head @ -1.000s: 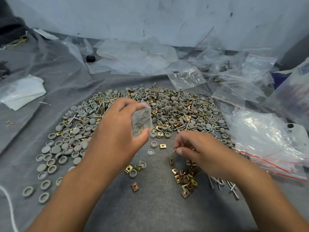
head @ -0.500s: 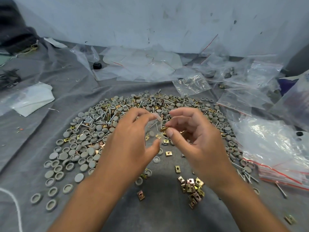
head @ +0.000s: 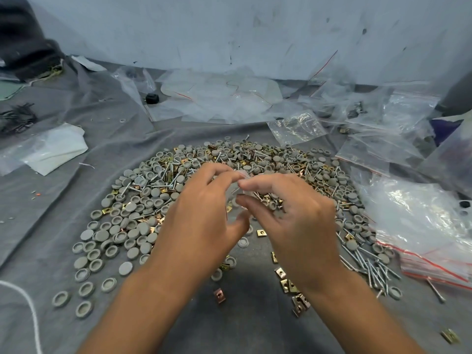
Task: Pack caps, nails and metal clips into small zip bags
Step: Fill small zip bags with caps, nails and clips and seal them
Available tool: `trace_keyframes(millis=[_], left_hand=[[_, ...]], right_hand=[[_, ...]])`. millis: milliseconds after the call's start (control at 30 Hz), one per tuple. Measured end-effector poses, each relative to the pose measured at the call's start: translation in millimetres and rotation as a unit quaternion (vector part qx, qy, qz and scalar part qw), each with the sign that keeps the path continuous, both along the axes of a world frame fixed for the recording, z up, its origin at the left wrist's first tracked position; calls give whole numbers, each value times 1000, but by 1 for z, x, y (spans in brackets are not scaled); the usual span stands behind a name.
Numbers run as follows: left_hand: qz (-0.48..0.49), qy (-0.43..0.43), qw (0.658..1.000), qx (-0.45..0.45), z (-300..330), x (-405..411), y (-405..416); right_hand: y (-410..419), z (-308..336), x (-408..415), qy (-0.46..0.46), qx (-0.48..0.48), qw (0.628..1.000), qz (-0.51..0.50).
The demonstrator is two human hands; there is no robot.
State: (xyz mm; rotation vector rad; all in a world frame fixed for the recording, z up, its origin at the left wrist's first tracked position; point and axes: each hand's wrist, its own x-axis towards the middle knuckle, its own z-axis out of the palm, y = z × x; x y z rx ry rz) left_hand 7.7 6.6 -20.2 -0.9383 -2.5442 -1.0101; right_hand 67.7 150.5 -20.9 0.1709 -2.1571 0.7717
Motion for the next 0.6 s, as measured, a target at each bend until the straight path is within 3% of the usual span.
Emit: trace_keyframes(millis=[133,200,267,333,367,600], left_hand=[[11,0,1000,3,0,-2,-4],[14,1,1000,5,0,-2,-6],[12,-1,1000,1,1,-1,-6],[12,-3,1000,-4,1,-1,-5],[12,-4,1000,-6,1,-1,-5],[19,-3,1000,-10,0,-2,-3]], right_hand=[[19,7,1,-67,-7,998,1],[34,11,6,-205,-38,978,3],[44,7,10,-420,17,907,3],[43,-3,10,-529,111,841,-2],[41,-7,10,-542,130,830,-6],[48,-10,14,-527,63,848,20]])
